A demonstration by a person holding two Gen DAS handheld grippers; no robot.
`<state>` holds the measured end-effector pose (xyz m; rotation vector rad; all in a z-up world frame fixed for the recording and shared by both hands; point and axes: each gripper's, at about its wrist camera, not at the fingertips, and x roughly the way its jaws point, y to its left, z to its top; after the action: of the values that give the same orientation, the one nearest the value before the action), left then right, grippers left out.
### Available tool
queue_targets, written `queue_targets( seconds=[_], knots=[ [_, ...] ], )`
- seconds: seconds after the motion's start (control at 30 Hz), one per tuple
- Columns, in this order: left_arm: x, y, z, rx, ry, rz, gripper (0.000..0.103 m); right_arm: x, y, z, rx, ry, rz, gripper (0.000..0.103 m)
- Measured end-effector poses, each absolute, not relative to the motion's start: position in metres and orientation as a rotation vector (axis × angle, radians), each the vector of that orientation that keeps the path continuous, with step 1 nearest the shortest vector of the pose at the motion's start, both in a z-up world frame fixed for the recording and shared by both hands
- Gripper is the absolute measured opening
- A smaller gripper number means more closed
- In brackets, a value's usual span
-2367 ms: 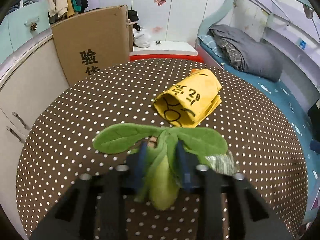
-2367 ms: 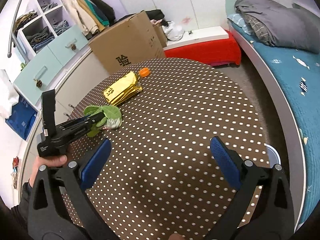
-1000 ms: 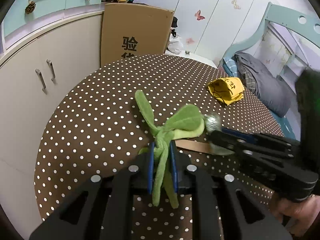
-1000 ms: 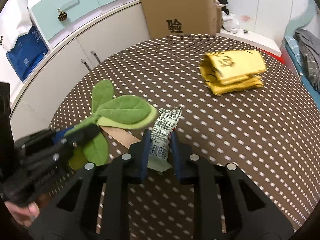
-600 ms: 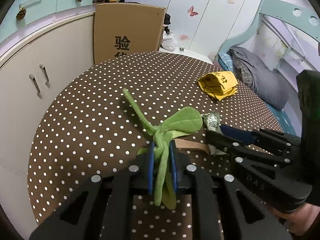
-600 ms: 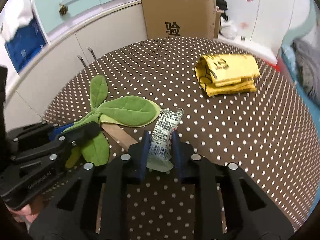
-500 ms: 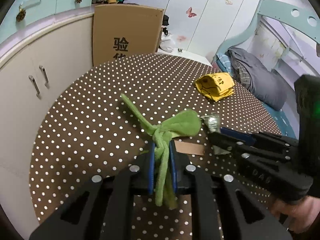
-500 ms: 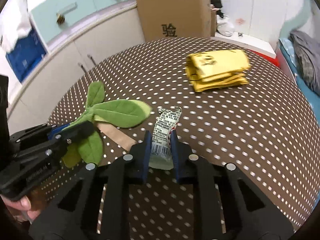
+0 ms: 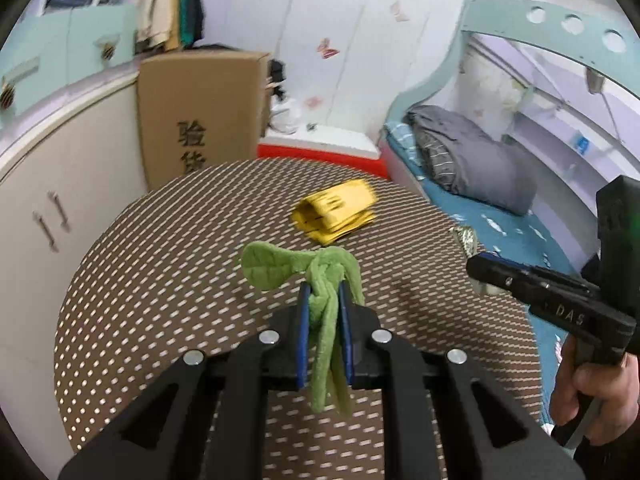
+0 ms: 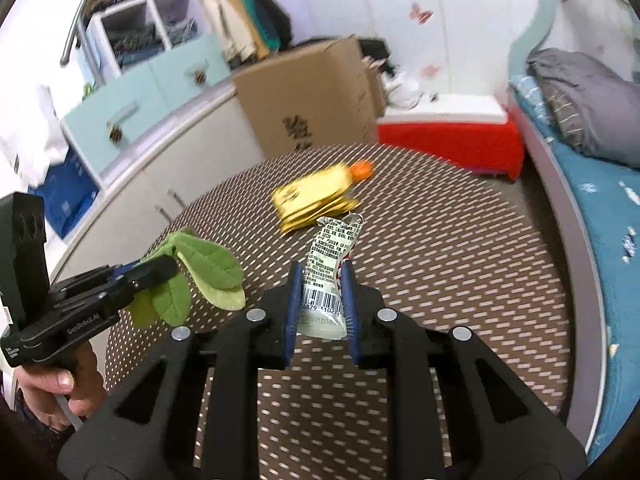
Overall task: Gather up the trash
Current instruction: 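Carry the plush and wrapper to the wastebasket and open both tools to drop them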
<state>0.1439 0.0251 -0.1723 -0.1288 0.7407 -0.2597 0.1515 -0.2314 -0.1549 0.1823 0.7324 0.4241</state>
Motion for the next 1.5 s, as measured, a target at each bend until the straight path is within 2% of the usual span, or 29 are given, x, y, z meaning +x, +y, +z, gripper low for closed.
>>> queue_targets(
  seconds=[0.27,0.53,0.67,0.8,1.13,1.17,1.2,1.23,1.27,1.5],
  knots=[
    [0.148,-0.042,-0.140,-0.061,0.687,-0.373,0.013,0.129,-0.327,-0.127,0.259,0.630,0.298,0.020],
    [0.150,-0.119,-0.128,-0.011,0.666,-0.489,0.013,0.106,-0.429,-0.143,0.352,0.626,0.103,0.020],
    [0.151,-0.160,-0.128,0.016,0.667,-0.550,0.013,0.107,-0.469,-0.179,0.393,0.698,0.020,0.020],
    [0.156,-0.192,-0.133,0.042,0.684,-0.596,0.013,0.121,-0.505,-0.240,0.468,0.813,-0.044,0.020],
    [0.165,-0.261,-0.155,0.107,0.740,-0.665,0.013,0.153,-0.547,-0.356,0.615,0.984,-0.113,0.023],
    [0.168,-0.270,-0.159,0.113,0.752,-0.672,0.013,0.155,-0.552,-0.365,0.631,1.005,-0.120,0.028],
    [0.170,-0.279,-0.163,0.119,0.765,-0.678,0.013,0.156,-0.557,-0.373,0.648,1.015,-0.140,0.041],
    [0.174,-0.286,-0.167,0.122,0.779,-0.686,0.013,0.155,-0.562,-0.376,0.662,1.013,-0.157,0.073],
    [0.177,-0.294,-0.171,0.125,0.791,-0.693,0.013,0.152,-0.565,-0.376,0.677,1.000,-0.170,0.078],
    [0.189,-0.354,-0.207,0.187,0.879,-0.747,0.013,0.120,-0.592,-0.353,0.749,0.891,-0.199,0.084]
  ],
)
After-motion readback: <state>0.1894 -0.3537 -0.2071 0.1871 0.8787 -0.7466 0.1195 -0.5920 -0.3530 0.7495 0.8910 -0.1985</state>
